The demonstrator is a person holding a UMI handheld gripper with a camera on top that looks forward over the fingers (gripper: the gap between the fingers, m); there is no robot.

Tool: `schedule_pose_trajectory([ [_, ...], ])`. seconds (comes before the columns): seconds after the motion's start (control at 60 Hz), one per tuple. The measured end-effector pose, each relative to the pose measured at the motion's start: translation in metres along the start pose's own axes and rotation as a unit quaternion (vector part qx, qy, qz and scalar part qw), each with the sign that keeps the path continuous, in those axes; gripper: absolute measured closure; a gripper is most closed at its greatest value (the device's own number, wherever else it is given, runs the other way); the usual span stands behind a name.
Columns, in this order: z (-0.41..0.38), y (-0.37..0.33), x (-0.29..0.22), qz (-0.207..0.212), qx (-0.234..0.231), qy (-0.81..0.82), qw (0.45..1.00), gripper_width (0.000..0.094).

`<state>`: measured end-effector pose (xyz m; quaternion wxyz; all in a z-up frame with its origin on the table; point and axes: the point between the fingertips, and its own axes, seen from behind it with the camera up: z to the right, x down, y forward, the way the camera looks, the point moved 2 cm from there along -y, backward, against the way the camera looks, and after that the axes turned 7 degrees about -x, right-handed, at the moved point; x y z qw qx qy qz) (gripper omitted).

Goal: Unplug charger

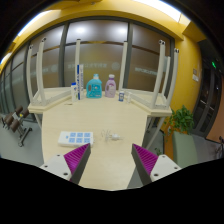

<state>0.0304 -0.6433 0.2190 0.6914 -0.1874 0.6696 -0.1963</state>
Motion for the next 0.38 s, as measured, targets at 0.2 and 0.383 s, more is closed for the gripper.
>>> schedule_pose_trajectory([
  [0.2, -0.02, -0.06, 0.018, 0.003, 0.003, 0.007, 1.0, 0.0083],
  [0.383, -0.027, -0.079, 0.024, 0.006, 0.003, 0.012, 1.0, 0.0081],
])
